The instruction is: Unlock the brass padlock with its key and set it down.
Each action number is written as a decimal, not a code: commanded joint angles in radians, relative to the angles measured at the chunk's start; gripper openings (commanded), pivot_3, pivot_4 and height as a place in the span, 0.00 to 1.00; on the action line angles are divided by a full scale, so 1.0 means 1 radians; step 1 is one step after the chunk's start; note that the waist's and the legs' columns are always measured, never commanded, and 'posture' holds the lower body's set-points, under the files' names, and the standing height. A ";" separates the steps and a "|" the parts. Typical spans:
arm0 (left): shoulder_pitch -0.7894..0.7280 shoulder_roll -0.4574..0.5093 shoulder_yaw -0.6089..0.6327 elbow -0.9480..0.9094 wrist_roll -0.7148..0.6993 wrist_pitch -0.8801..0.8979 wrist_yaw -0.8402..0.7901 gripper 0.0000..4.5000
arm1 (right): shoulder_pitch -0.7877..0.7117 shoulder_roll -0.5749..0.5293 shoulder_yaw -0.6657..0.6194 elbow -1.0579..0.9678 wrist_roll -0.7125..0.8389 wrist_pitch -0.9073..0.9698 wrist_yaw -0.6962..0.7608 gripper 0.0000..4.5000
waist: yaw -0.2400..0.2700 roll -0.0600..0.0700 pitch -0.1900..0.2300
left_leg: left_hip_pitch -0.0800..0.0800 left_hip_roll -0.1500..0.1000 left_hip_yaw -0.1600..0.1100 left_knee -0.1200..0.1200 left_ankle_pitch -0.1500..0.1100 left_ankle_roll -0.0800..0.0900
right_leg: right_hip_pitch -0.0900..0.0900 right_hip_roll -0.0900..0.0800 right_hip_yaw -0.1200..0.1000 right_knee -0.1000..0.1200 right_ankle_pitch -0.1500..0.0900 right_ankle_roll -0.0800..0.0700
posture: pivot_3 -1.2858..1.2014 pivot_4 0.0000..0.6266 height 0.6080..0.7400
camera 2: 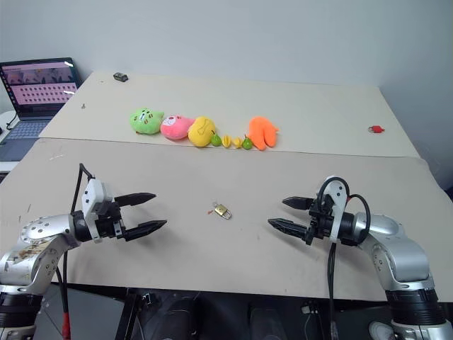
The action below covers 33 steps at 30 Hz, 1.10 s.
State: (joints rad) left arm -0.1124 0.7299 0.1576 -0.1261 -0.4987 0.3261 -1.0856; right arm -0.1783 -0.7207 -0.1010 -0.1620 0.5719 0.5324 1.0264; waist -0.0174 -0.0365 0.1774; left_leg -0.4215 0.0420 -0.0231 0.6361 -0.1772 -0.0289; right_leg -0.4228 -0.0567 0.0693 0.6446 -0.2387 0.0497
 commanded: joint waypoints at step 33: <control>-0.231 -0.055 -0.114 0.363 0.145 -0.534 -0.259 0.99 | -0.186 0.382 0.346 0.073 -0.341 -0.042 -0.327 1.00 | -0.002 -0.001 -0.001 | -0.001 0.001 -0.001 0.002 0.000 0.000 | -0.001 0.001 0.000 0.002 0.004 -0.007 | 0.52 0.24 0.86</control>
State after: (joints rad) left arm -0.3318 0.6736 0.0363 0.2671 -0.3458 -0.2069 -1.3531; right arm -0.3446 -0.3453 0.2340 -0.0796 0.2358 0.5127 0.6932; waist -0.0194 -0.0377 0.1764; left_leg -0.4221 0.0427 -0.0238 0.6380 -0.1773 -0.0289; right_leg -0.4232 -0.0555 0.0688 0.6470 -0.2347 0.0424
